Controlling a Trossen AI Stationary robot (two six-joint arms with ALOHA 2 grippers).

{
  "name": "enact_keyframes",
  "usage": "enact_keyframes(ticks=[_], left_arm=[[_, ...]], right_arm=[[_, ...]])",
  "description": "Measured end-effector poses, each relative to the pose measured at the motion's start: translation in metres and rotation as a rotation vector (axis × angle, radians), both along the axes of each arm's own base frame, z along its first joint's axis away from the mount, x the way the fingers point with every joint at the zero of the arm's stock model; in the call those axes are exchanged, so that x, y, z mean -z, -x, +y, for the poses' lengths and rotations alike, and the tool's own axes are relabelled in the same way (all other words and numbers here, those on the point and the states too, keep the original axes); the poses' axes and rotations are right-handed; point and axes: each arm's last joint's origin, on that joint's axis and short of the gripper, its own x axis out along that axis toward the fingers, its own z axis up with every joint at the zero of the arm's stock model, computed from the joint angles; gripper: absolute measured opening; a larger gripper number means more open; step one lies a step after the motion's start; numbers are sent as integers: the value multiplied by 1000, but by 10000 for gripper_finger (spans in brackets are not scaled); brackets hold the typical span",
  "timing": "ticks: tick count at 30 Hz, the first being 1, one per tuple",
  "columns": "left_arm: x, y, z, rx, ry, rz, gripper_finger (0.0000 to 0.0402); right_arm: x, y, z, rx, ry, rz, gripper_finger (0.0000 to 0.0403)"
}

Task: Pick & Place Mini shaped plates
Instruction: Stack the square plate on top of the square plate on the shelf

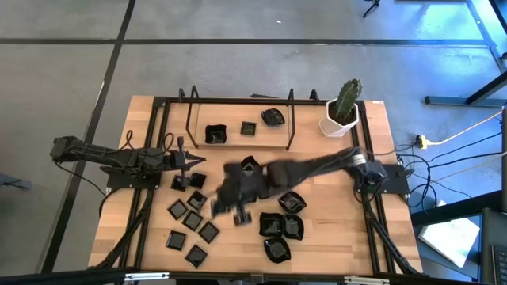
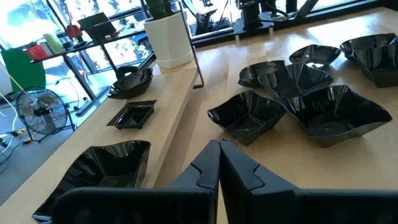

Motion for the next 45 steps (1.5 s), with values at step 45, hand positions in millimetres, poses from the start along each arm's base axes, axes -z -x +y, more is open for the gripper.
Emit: enact_keyframes(ticks=[45], left_arm=[[-11, -1, 2, -61, -88, -90, 5]], right_arm=[[110, 8, -337, 370, -322, 401, 4]])
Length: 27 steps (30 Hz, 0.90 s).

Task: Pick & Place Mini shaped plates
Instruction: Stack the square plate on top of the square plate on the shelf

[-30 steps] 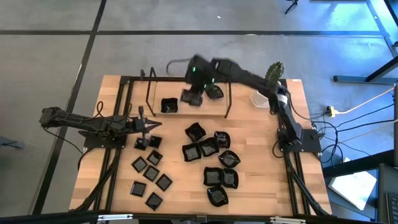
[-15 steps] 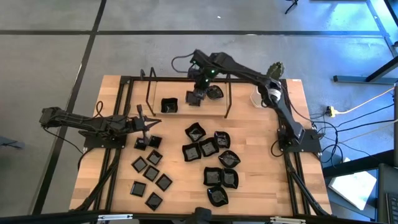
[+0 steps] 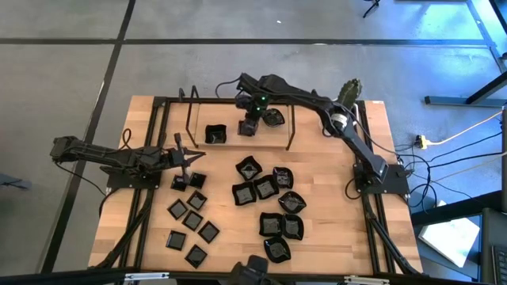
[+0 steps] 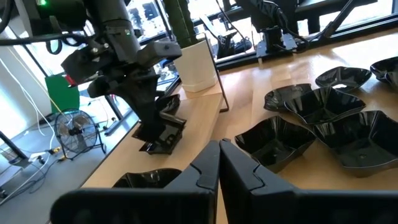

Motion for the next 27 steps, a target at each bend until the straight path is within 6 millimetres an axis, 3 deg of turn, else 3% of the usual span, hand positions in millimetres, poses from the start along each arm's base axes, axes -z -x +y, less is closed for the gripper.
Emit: enact_keyframes(ticks=[12, 27], left_arm=[[0, 0, 0, -1, 22, -8, 2], [0, 0, 0, -2, 22, -8, 2]], right_arm=[[0, 6, -11, 52, -6, 13, 5], [19, 1, -14, 7, 11, 38, 28]])
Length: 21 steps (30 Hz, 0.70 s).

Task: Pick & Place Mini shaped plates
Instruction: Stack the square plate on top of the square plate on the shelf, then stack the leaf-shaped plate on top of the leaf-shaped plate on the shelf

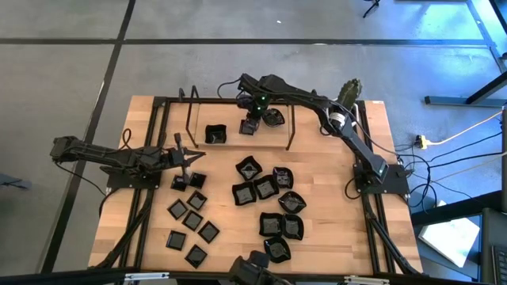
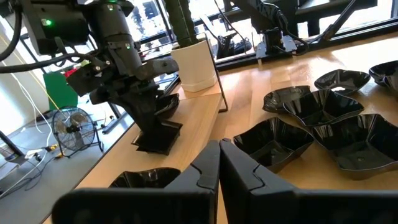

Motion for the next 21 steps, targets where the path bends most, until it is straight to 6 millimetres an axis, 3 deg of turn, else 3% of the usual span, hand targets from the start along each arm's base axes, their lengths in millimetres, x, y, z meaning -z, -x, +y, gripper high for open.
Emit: enact_keyframes(ticks=[14, 17, 21], left_arm=[[0, 0, 0, 0, 2, -1, 3], [0, 0, 0, 0, 3, -1, 2], [1, 0, 0, -6, 24, 5, 7]], right_arm=[[-4, 0, 0, -2, 7, -9, 114], [-20, 2, 2, -34, 50, -62, 122], [-53, 6, 19, -77, 98, -130, 121]])
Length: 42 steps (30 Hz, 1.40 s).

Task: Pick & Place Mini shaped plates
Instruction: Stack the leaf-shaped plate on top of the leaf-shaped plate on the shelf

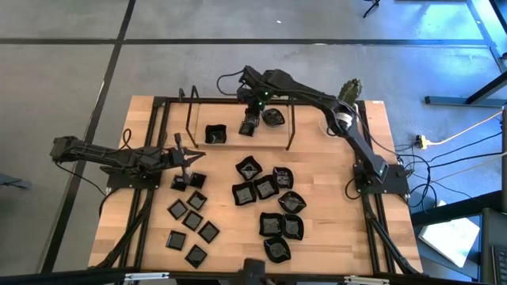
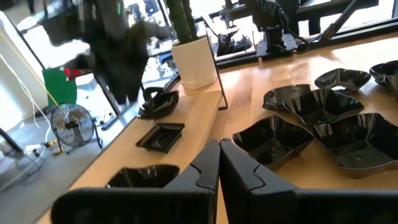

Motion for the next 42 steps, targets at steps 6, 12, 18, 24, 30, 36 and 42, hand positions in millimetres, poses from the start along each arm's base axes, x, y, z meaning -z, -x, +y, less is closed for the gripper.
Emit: enact_keyframes(ticks=[6, 12, 18, 24, 30, 36, 42], left_arm=[[4, 1, 2, -58, 5, 41, 3], [4, 1, -1, -7, 75, 20, 3], [8, 1, -6, 94, 212, 25, 2], [12, 1, -13, 192, 303, 63, 3], [5, 1, -18, 240, 225, 12, 4], [0, 0, -17, 197, 139, -30, 2], [2, 1, -18, 219, 141, -6, 5]], right_arm=[[-71, 6, 65, -188, -13, -230, 104], [-116, 6, 184, -322, 38, -345, 63], [-129, 26, 328, -491, 128, -406, 7], [-154, 71, 390, -570, 230, -500, 5], [-180, 98, 386, -608, 201, -583, 7], [-173, 96, 351, -617, 209, -575, 4], [-188, 115, 299, -515, 135, -769, 3]])
